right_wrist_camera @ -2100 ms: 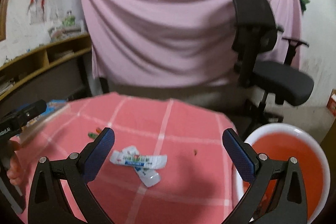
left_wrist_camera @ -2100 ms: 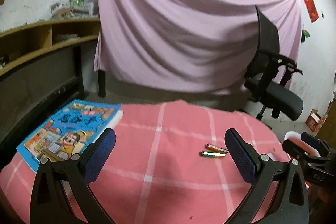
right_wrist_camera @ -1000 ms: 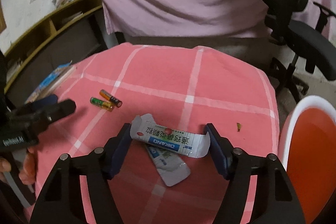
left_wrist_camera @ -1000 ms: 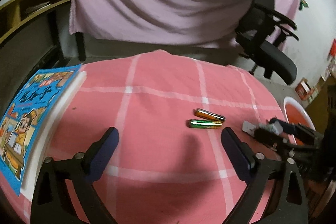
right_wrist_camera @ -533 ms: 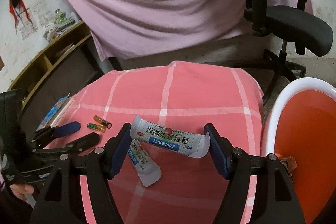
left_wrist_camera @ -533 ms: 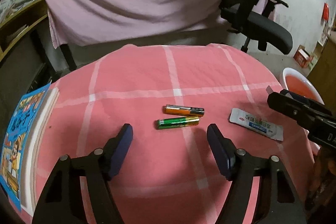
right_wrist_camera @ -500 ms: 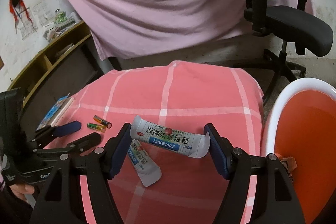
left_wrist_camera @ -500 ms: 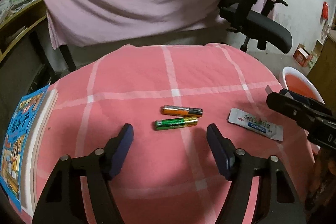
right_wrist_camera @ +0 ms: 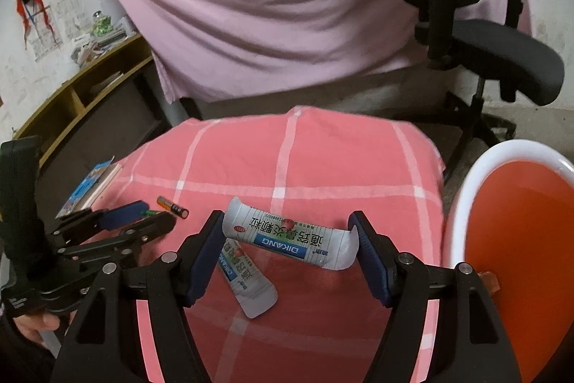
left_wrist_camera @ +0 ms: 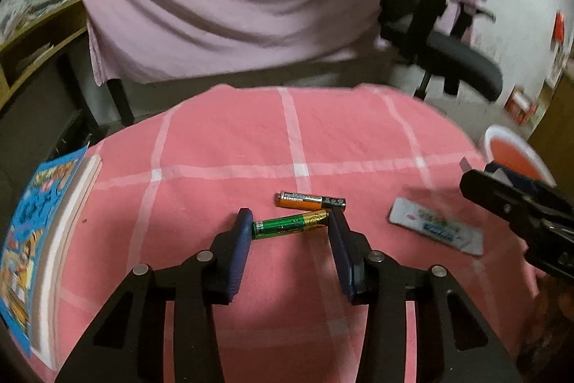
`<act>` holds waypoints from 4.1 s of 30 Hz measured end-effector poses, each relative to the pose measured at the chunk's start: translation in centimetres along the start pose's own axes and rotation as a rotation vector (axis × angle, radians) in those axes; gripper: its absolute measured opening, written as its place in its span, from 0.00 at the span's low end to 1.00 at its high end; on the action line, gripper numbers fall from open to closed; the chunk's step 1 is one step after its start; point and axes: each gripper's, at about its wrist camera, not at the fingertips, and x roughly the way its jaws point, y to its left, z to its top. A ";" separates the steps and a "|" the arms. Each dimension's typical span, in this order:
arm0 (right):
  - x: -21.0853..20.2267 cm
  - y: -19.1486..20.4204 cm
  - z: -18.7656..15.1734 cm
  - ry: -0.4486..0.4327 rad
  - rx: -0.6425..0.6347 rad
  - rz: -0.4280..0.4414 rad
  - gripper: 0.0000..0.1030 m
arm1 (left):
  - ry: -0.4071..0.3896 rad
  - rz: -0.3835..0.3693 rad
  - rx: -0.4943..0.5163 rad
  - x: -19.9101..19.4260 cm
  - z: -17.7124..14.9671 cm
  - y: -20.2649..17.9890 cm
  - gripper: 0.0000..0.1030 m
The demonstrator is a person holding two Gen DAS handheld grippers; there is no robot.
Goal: Collect trash
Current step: 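Grasp the green battery with the left gripper while the right gripper grasps the white sachet, then carry the battery and sachet over the bucket and open both grippers, then hold both open grippers above the bucket, then move both grippers back over the orange battery and white sachet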
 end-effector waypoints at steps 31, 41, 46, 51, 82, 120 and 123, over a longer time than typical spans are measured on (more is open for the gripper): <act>-12.6 1.2 -1.7 -0.719 -0.111 -0.112 0.67 | -0.814 0.001 0.030 -14.7 -3.0 -4.2 0.37; -15.3 -4.4 -2.3 -0.740 0.016 -0.203 0.67 | -0.808 -0.120 0.075 -14.0 -1.4 -10.6 0.37; -16.0 -7.7 -2.7 -0.705 0.091 -0.248 0.67 | -0.778 -0.170 0.109 -13.1 -0.9 -14.1 0.37; -16.2 -10.7 -3.0 -0.652 0.186 -0.259 0.67 | -0.720 -0.217 0.118 -11.4 -0.4 -17.1 0.37; -15.0 -19.3 -4.7 -0.408 0.515 -0.218 0.74 | -0.306 -0.353 0.186 -6.0 0.6 -23.4 0.53; -15.2 -5.2 -1.3 -0.713 0.158 -0.107 1.00 | -0.558 -0.101 -0.122 -15.0 1.1 -5.3 0.78; -15.0 -3.3 -1.1 -0.741 0.098 -0.088 1.00 | -0.601 -0.062 -0.150 -15.8 0.3 -3.1 0.94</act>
